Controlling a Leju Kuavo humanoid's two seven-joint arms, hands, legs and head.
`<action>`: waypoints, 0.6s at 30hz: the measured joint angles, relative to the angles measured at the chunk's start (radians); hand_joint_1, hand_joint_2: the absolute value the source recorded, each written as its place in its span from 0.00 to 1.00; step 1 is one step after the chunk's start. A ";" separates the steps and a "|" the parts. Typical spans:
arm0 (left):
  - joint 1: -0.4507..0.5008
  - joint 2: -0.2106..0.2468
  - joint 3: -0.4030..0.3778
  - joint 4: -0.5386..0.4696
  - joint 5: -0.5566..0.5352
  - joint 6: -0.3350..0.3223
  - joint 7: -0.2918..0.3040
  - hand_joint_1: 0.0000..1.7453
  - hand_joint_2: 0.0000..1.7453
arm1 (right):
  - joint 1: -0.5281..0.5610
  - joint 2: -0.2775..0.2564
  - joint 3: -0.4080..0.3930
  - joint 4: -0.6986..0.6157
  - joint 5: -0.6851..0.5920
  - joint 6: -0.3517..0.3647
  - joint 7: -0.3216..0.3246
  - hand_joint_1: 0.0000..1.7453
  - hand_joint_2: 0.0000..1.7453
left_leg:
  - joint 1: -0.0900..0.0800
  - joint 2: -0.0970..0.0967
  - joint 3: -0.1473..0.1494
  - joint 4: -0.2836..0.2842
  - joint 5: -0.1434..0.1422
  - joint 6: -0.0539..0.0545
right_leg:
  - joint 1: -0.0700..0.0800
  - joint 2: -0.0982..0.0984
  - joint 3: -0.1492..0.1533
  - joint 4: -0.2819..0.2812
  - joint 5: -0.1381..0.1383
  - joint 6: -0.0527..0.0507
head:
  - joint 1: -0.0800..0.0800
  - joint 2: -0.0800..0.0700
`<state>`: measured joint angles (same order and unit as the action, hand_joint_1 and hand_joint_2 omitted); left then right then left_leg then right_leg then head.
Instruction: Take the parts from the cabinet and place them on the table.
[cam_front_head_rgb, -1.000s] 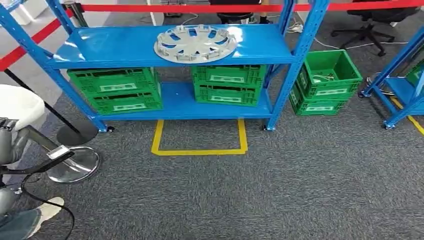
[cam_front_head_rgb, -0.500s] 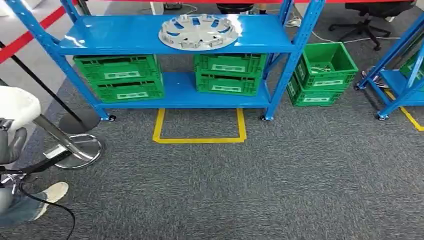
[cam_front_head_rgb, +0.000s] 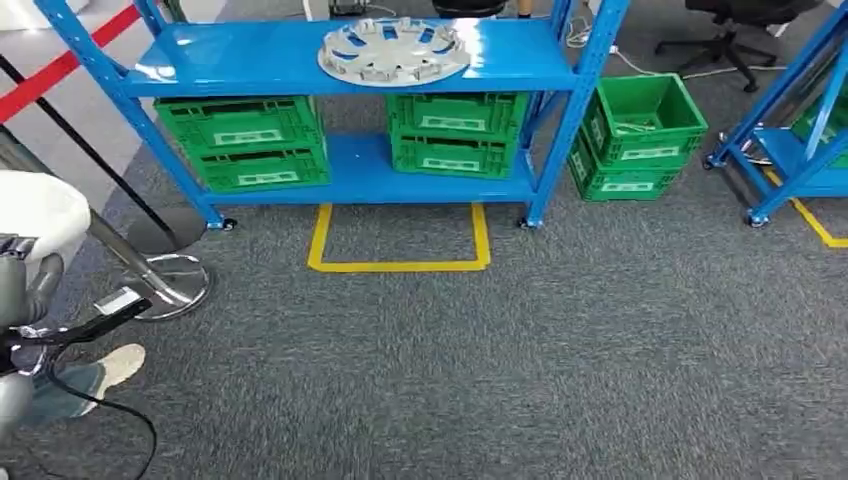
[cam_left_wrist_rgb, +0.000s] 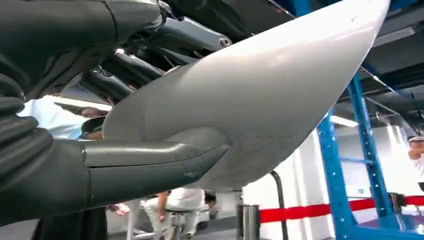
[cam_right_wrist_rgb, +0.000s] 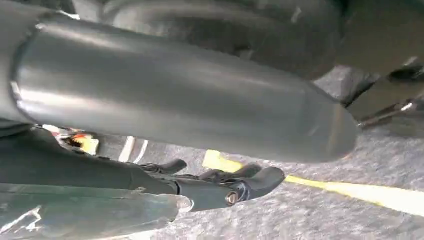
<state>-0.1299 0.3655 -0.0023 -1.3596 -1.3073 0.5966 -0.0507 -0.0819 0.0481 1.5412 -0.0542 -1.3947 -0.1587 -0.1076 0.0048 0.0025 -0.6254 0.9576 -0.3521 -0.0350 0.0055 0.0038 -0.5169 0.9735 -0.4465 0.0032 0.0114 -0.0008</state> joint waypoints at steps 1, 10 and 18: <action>-0.001 0.001 0.002 0.000 0.000 0.000 0.000 1.00 1.00 | -0.002 0.000 0.000 0.000 0.000 0.000 0.000 0.00 0.00 | 0.000 0.000 -0.014 0.034 -0.049 -0.004 | 0.000 0.000 -0.010 0.000 0.008 -0.008 | -0.003 0.000; 0.003 0.000 0.005 -0.006 0.010 -0.006 0.000 1.00 1.00 | -0.003 0.000 0.000 0.000 -0.002 0.000 0.000 0.00 0.00 | 0.016 -0.001 0.138 0.072 -0.121 -0.026 | 0.002 0.001 -0.135 0.024 0.096 0.006 | -0.008 0.000; 0.007 -0.008 0.008 -0.011 0.024 -0.016 -0.005 1.00 1.00 | 0.010 0.000 0.000 0.000 -0.002 0.000 0.001 0.00 0.00 | 0.004 0.002 0.090 0.007 -0.081 0.042 | -0.006 0.001 -0.211 0.181 -0.048 0.042 | -0.001 0.000</action>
<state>-0.1224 0.3578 0.0053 -1.3706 -1.2836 0.5802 -0.0557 -0.0719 0.0481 1.5415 -0.0538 -1.3966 -0.1583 -0.1068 0.0087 0.0044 -0.5357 0.9642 -0.4329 0.0073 -0.0005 0.0047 -0.7283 1.1549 -0.4945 0.0456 0.0107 -0.0008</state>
